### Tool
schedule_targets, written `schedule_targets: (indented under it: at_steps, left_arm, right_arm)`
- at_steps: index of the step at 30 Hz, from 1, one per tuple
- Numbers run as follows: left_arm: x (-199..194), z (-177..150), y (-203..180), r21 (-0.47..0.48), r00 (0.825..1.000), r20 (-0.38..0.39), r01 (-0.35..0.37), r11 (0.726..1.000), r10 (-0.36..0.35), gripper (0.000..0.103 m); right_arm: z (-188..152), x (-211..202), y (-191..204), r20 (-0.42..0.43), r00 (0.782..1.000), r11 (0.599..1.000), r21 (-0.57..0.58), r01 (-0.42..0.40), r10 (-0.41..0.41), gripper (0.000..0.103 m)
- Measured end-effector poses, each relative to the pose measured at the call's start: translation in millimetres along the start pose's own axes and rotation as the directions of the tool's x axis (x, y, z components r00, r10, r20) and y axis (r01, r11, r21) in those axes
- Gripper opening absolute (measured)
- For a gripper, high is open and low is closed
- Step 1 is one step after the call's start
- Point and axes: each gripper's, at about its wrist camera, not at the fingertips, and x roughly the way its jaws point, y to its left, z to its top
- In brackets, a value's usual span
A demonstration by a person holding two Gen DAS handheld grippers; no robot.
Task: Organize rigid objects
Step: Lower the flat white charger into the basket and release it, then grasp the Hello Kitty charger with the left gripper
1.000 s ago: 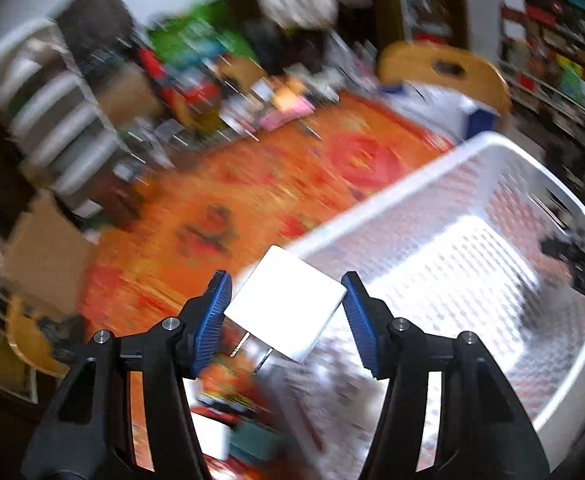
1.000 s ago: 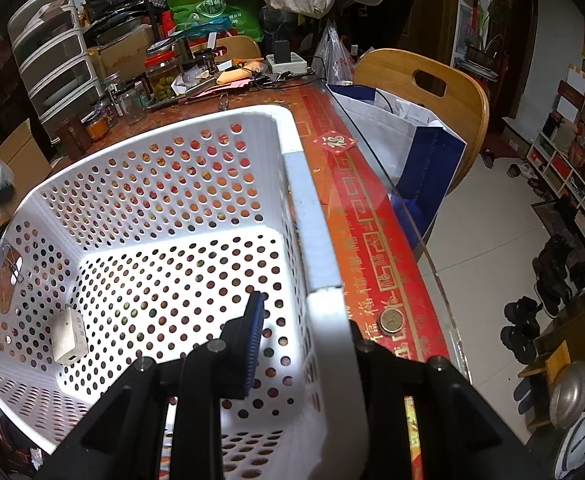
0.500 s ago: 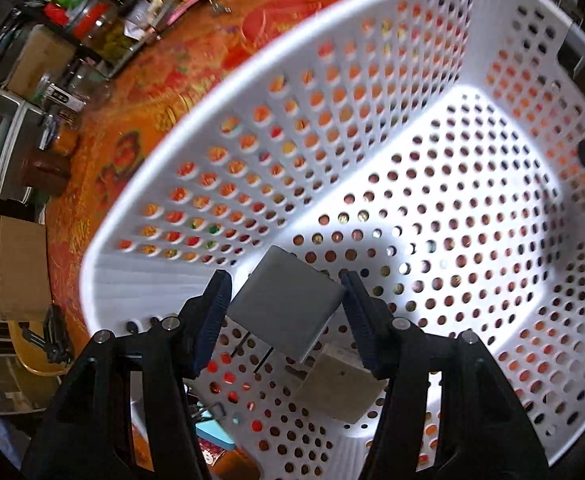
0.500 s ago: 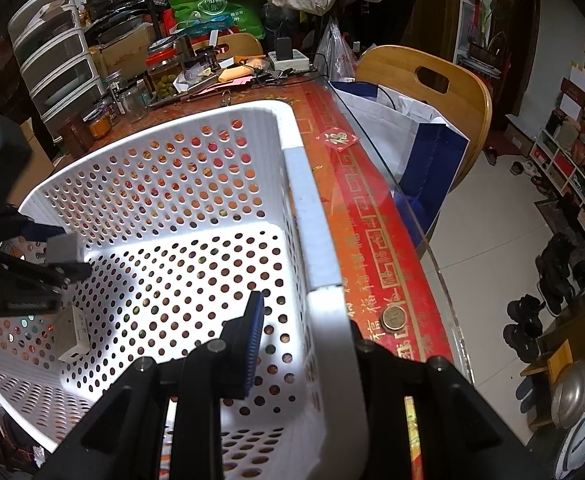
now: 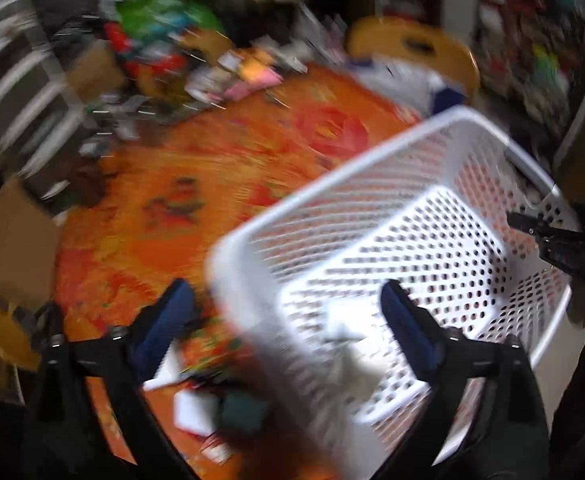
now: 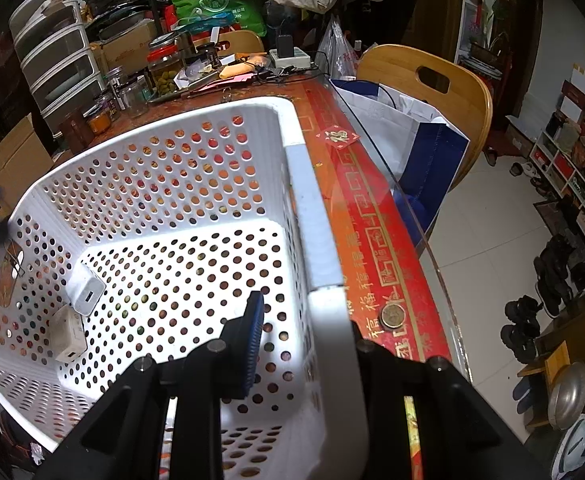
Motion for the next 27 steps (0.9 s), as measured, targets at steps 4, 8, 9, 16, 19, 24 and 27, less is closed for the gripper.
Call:
schedule_targets:
  at_steps: [4, 8, 9, 16, 19, 24, 27]
  left_arm:
    - [-29, -77, 72, -0.186, 0.991, 0.035, -0.119, 0.975, 0.127, 0.103]
    - [-25, -156, 100, -0.295, 0.979, 0.012, -0.191, 0.936, 0.203, 0.103]
    - [-19, -173, 99, -0.293, 0.982, -0.003, -0.179, 0.939, 0.187, 0.103]
    - [27, -214, 71, -0.262, 0.992, -0.062, -0.125, 0.957, 0.112, 0.077]
    - [35, -214, 70, -0.263, 0.993, -0.047, -0.117, 0.958, 0.108, 0.072]
    - [57, -211, 74, -0.303, 0.997, -0.040, -0.073, 0.950, 0.064, 0.048]
    - [53, -213, 69, -0.306, 0.998, -0.028, -0.061, 0.950, 0.055, 0.036]
  right_arm:
    - [1, 0, 2, -0.002, 1.000, 1.000, -0.009, 0.010, -0.010, 0.026]
    - [2, 0, 2, 0.003, 1.000, 1.000, -0.007, 0.010, -0.010, 0.026]
    - [2, 0, 2, 0.005, 1.000, 1.000, -0.006, 0.010, -0.010, 0.026]
    - [3, 0, 2, 0.005, 1.000, 1.000, -0.005, 0.016, -0.016, 0.026]
    - [2, 0, 1, 0.001, 1.000, 1.000, -0.003, 0.019, -0.019, 0.026]
    - [1, 0, 1, -0.002, 1.000, 1.000, -0.004, 0.026, -0.026, 0.026]
    - [1, 0, 2, -0.002, 1.000, 1.000, -0.005, 0.027, -0.027, 0.026]
